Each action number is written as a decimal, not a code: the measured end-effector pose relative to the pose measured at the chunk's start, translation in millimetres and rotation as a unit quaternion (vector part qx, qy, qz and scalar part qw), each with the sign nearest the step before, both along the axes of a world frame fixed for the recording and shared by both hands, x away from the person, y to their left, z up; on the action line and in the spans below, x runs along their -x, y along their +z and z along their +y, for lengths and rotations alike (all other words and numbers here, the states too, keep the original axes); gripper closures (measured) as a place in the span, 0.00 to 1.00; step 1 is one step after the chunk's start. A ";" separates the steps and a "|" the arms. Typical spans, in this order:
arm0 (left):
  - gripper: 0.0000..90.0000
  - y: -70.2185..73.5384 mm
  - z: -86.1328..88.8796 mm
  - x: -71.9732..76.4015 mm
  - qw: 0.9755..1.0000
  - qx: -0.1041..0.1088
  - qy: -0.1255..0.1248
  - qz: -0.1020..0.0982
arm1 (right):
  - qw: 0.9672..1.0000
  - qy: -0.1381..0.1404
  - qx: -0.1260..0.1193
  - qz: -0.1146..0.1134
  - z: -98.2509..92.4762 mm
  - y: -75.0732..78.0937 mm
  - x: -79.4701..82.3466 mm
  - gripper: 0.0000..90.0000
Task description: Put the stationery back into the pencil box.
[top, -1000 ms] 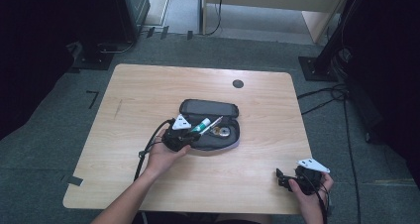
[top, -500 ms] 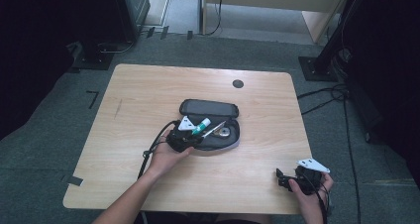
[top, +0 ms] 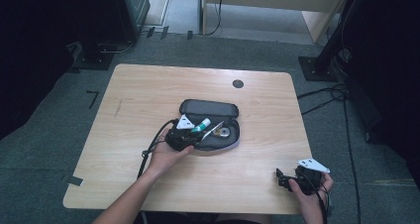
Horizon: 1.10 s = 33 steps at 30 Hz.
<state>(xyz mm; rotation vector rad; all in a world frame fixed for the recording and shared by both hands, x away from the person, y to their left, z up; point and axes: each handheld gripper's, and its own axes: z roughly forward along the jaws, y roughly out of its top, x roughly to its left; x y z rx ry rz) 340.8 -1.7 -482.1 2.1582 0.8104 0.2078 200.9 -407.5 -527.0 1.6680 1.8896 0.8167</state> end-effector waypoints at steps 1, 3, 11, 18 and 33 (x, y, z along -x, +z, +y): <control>0.85 1.0 1.0 0.3 1.000 0.001 0.001 -0.001 | 1.000 0.000 0.000 0.000 0.0 0.0 0.0 0.00; 0.83 4.2 4.5 1.3 1.000 0.016 0.005 -0.002 | 1.000 0.000 0.000 0.000 0.0 0.0 0.0 0.00; 0.78 11.2 16.6 2.8 0.999 0.032 0.017 -0.006 | 1.000 0.000 0.000 0.000 0.0 0.0 0.0 0.00; 0.74 15.9 34.9 6.2 0.998 0.042 0.042 -0.014 | 1.000 0.000 0.000 0.000 0.0 0.0 0.0 0.00; 0.57 18.8 67.8 14.9 0.995 0.050 0.078 -0.019 | 1.000 0.000 0.000 0.000 0.1 -0.1 -0.1 0.00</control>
